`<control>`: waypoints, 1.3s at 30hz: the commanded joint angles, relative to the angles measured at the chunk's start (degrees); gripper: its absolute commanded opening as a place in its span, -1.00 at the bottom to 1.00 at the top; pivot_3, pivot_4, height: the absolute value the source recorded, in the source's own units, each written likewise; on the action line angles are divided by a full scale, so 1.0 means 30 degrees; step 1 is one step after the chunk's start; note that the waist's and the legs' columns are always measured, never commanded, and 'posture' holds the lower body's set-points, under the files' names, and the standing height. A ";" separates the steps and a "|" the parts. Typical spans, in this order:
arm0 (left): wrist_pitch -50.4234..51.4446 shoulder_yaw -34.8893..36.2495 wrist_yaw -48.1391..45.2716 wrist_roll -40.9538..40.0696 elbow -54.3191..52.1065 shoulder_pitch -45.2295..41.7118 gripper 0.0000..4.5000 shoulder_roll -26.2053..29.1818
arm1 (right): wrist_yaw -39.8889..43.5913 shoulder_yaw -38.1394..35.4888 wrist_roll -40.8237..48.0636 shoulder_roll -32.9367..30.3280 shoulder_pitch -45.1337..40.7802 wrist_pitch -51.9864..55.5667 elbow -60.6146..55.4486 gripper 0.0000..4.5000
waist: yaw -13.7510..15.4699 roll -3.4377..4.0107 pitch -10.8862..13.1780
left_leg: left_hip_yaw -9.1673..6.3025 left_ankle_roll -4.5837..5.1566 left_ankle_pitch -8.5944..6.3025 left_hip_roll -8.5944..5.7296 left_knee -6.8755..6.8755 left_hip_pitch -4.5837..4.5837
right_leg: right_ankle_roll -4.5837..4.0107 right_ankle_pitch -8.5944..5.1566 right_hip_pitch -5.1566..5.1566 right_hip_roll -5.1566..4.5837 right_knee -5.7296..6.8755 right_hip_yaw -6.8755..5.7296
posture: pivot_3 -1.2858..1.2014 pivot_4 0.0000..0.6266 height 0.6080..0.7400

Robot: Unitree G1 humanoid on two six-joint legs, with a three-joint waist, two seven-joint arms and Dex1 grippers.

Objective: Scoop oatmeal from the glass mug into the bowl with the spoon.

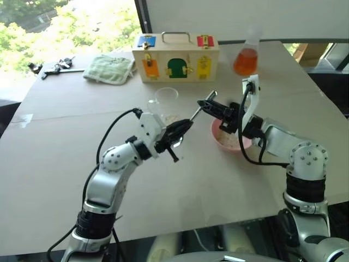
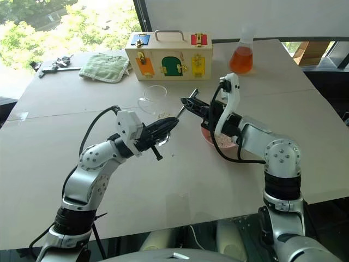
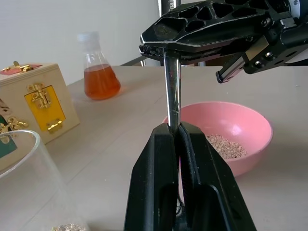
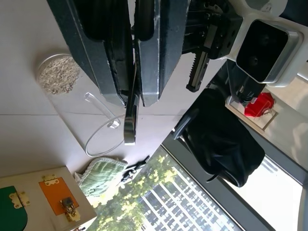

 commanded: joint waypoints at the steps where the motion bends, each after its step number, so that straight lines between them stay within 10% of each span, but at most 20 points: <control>1: -0.0332 0.0393 -0.0135 -0.0193 -0.0203 0.0329 -1.00 0.0303 | 0.0267 -0.0596 0.0007 -0.0577 -0.0569 -0.0494 -0.0289 -0.98 | 0.0003 0.0000 0.0000 | -0.0001 0.0000 0.0000 0.0000 0.0000 0.0000 | 0.0000 0.0000 0.0000 0.0000 0.0000 -0.0002 | 0.03 -0.52 1.00; 6: 0.1037 0.0783 0.0236 -0.0911 -0.0314 0.0287 -1.00 0.0334 | 0.0043 -0.0663 0.0121 -0.0681 -0.0654 -0.0527 -0.0161 -0.98 | 0.0001 0.0000 0.0000 | -0.0001 0.0000 0.0000 0.0001 0.0000 0.0001 | 0.0000 0.0000 0.0000 0.0000 0.0001 -0.0001 | 0.03 -0.52 1.00; 14: 0.1907 0.2422 0.1008 -0.1485 -0.0630 -0.0145 0.28 0.1045 | -0.1010 -0.1541 0.1093 -0.1029 -0.0780 -0.0279 0.0267 -1.00 | 0.0005 -0.0001 0.0000 | -0.0002 0.0000 0.0000 0.0001 0.0001 0.0000 | 0.0000 0.0000 -0.0001 0.0001 0.0001 -0.0003 | 0.03 -0.52 1.00; 25: 0.3572 0.8387 0.3141 -0.2869 0.0069 0.0598 0.28 0.3460 | -0.1750 -0.3315 0.1875 -0.4688 -0.2588 0.0426 0.2341 -1.00 | -0.0009 0.0007 0.0004 | 0.0000 0.0000 0.0000 0.0006 0.0003 -0.0002 | 0.0000 -0.0001 -0.0001 0.0005 -0.0003 -0.0006 | 0.03 -0.52 1.00; 39: -0.4619 0.4736 0.2658 0.2212 0.9583 -0.0694 0.28 0.2089 | -0.1252 -0.2445 -0.0596 -0.5433 -0.4691 -0.0165 0.1755 -1.00 | 0.0067 0.0016 0.0010 | 0.0001 0.0000 0.0001 0.0007 0.0000 -0.0032 | -0.0002 0.0000 -0.0026 -0.0005 -0.0009 -0.0010 | 0.03 -0.52 1.00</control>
